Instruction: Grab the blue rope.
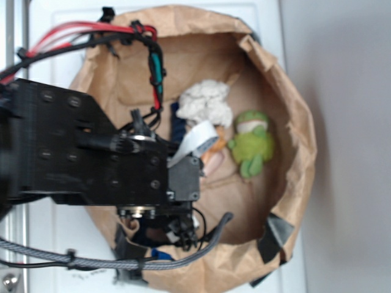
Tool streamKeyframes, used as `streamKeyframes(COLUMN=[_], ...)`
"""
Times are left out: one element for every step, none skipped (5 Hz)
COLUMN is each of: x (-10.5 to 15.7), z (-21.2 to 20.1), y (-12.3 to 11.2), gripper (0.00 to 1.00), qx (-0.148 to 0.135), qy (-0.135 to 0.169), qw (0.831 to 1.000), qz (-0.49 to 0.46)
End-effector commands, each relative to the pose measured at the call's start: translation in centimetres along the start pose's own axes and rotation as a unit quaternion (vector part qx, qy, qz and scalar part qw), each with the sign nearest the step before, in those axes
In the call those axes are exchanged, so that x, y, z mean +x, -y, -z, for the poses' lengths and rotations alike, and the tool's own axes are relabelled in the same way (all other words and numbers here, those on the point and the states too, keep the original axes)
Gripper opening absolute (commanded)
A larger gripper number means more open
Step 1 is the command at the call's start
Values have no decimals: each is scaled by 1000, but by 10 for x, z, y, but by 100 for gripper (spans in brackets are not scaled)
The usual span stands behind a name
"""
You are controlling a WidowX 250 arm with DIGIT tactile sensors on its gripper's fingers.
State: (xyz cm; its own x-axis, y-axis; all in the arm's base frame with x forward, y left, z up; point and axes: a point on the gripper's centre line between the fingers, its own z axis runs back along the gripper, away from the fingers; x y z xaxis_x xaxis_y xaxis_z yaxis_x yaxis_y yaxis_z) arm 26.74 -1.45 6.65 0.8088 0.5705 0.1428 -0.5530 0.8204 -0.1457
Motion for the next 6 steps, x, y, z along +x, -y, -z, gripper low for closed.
streamKeyframes(x=[5, 2, 0, 0, -1, 12], z=[14, 24, 34, 30, 25, 5], y=[-3, -3, -4, -3, -4, -6], gripper=[100, 100, 36, 0, 0, 0], qx=[-1, 8, 19, 14, 8, -4], qy=[15, 17, 16, 7, 13, 14], qw=[1000, 1000, 1000, 1000, 1000, 1000], qz=[-4, 0, 0, 0, 1, -11])
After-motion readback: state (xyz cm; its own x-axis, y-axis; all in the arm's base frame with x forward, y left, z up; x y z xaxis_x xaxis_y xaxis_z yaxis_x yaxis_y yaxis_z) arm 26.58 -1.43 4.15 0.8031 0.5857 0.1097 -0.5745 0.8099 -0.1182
